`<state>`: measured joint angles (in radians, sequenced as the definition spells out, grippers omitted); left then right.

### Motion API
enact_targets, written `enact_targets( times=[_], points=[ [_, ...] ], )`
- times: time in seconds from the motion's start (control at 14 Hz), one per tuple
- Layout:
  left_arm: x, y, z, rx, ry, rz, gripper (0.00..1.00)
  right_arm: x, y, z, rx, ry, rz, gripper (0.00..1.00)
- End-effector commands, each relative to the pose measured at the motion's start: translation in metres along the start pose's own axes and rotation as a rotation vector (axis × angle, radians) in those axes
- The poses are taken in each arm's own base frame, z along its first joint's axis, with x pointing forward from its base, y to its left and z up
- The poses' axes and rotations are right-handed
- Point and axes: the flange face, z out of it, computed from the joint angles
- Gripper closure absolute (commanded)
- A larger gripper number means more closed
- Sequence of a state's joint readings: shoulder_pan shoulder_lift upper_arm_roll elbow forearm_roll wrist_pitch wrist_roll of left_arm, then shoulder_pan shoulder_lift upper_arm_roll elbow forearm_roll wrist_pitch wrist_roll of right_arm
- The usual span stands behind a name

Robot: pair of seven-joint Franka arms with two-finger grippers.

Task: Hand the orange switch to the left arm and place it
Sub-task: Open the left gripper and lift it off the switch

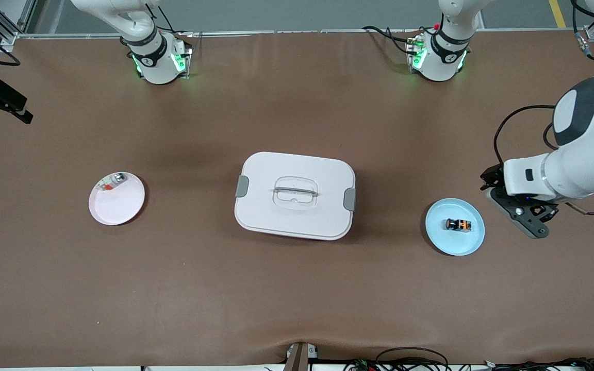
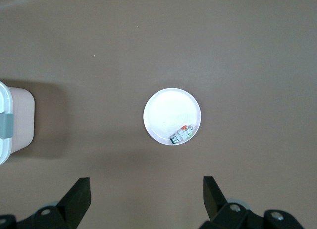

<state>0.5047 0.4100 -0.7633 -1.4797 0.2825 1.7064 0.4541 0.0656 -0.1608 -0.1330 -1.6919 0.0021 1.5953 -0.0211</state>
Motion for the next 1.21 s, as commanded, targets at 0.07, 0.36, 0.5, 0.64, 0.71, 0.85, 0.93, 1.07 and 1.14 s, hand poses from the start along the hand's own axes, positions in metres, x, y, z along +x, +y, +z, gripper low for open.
enact_targets(
  times=[0.07, 0.36, 0.5, 0.64, 0.71, 0.85, 0.93, 1.07, 1.14],
  points=[
    [-0.001, 0.021, -0.033, 0.019, 0.018, -0.204, 0.00, 0.001, 0.002, -0.004, 0.000, 0.005, 0.014, 0.00],
    [-0.004, 0.024, -0.037, 0.014, 0.007, -0.347, 0.00, 0.001, 0.002, -0.004, -0.001, 0.005, 0.015, 0.00],
    [-0.002, 0.027, -0.037, -0.010, 0.013, -0.455, 0.00, 0.001, 0.002, -0.004, 0.000, 0.005, 0.015, 0.00],
    [0.001, 0.034, -0.040, -0.015, 0.019, -0.511, 0.00, 0.001, 0.002, -0.004, -0.001, 0.005, 0.015, 0.00],
    [0.000, 0.034, -0.041, -0.015, 0.019, -0.549, 0.00, 0.001, 0.001, -0.004, -0.001, 0.005, 0.014, 0.00],
    [0.000, 0.034, -0.041, -0.017, 0.020, -0.614, 0.00, 0.001, 0.001, -0.004, 0.001, 0.005, 0.014, 0.00],
    [0.000, 0.034, -0.041, -0.019, 0.020, -0.647, 0.00, 0.001, 0.003, -0.005, -0.001, 0.005, 0.017, 0.00],
    [-0.001, 0.032, -0.043, -0.018, 0.025, -0.685, 0.00, 0.001, 0.001, -0.004, -0.001, 0.005, 0.014, 0.00],
    [0.001, 0.030, -0.044, -0.023, 0.030, -0.688, 0.00, 0.001, 0.003, -0.005, -0.001, 0.005, 0.017, 0.00]
  ],
)
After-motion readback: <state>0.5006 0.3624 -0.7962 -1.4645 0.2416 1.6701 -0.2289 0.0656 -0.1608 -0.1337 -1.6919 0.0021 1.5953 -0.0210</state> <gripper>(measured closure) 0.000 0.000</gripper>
